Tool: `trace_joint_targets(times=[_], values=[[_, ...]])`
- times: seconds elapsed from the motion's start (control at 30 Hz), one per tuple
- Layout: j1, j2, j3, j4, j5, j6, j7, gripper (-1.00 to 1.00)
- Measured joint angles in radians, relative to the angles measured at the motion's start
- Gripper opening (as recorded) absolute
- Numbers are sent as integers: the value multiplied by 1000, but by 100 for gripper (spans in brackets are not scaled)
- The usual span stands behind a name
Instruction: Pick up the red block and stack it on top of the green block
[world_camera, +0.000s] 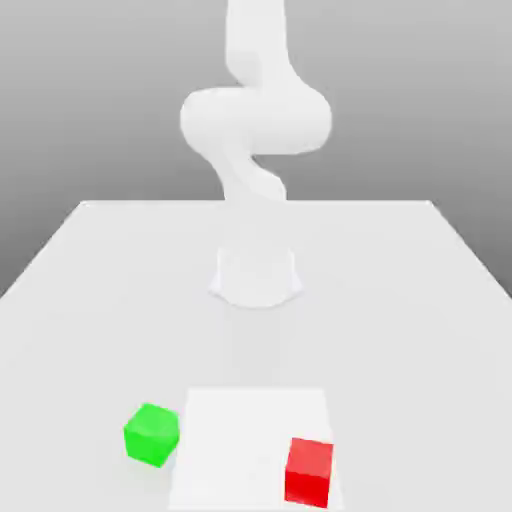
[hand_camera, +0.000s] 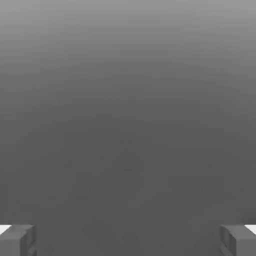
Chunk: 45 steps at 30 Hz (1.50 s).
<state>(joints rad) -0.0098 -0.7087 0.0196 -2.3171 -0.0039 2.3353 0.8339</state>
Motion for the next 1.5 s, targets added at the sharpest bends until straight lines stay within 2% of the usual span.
trace_joint_targets(times=[0.57, 0.8, 0.97, 1.0, 1.23, 1.4, 1.5], values=[[-31, 623, 107, -117, -55, 240, 252, 0], [-9, 875, 117, -164, -60, 338, 342, 0], [22, 1056, 81, -148, -101, 475, 384, 0], [28, 1083, 74, -144, -108, 497, 389, -100], [28, 1084, 74, -143, -109, 499, 391, -100], [7, 928, 96, -171, -59, 371, 348, -100], [-72, 841, 40, -227, -45, 340, 251, -100]])
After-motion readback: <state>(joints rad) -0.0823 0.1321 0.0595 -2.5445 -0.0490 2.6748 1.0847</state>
